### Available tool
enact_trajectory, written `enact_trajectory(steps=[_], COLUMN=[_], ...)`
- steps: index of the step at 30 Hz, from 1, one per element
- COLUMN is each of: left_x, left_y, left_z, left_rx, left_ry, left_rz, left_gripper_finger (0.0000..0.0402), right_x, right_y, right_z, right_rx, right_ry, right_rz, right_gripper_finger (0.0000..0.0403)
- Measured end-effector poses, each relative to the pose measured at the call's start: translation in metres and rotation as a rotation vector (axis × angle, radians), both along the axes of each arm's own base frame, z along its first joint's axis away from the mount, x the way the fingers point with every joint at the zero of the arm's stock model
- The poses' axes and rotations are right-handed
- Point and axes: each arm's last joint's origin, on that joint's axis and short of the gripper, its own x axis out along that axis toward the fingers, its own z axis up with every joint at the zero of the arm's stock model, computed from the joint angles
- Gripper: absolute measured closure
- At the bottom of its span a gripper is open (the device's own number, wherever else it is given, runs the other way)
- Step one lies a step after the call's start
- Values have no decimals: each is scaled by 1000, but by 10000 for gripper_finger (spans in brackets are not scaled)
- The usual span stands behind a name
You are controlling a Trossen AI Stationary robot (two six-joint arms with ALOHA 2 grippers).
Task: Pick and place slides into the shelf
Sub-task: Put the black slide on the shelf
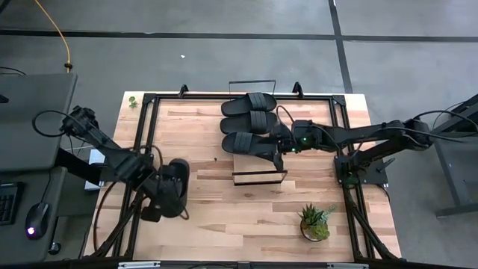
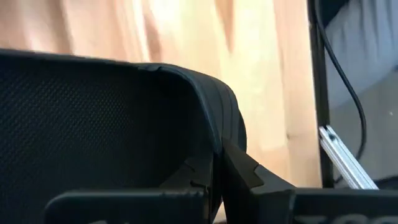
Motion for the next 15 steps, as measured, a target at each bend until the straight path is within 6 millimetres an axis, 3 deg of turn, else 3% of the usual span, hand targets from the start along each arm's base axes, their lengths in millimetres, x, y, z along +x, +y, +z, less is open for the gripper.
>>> enact_trajectory(steps=[7,15], left_x=[15,38], left_y=[29,57], left_z=[11,24], left_rx=[28,24], left_ry=[-50,-121], left_rz=[5,3], left_gripper_finger=[400,400], right_x=[20,28], right_y=[7,2], right_z=[-6,-11], right_rx=[56,37], right_ry=[-92,-119], right_rz=[25,-62], right_gripper_finger=[146,146])
